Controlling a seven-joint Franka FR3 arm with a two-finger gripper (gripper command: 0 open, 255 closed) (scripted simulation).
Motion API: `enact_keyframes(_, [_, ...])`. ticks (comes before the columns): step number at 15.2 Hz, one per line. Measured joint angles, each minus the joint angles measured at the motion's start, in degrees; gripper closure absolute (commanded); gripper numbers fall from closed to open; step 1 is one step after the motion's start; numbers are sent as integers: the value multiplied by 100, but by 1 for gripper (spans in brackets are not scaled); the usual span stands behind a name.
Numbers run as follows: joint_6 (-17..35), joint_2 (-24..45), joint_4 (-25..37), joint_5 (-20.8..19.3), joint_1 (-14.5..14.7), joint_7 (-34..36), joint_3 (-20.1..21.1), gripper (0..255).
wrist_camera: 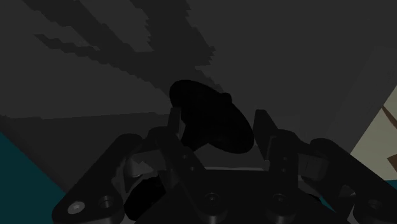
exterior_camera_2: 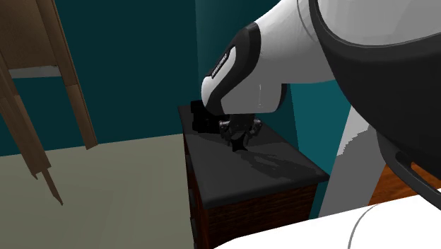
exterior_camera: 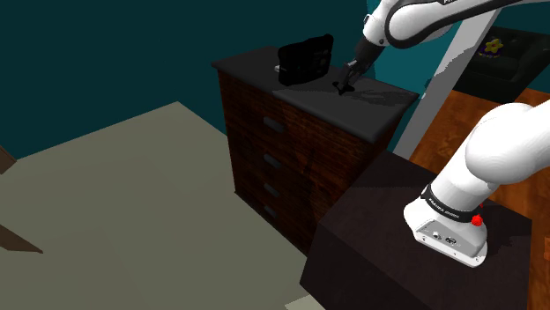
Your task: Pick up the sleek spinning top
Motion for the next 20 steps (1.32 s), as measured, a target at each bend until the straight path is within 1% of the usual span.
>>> enact_keyframes(6, [-52,-26,21,1,0,0,4,255])
enact_keyframes(20, [-1201,-345,849,59,25,29,117,255])
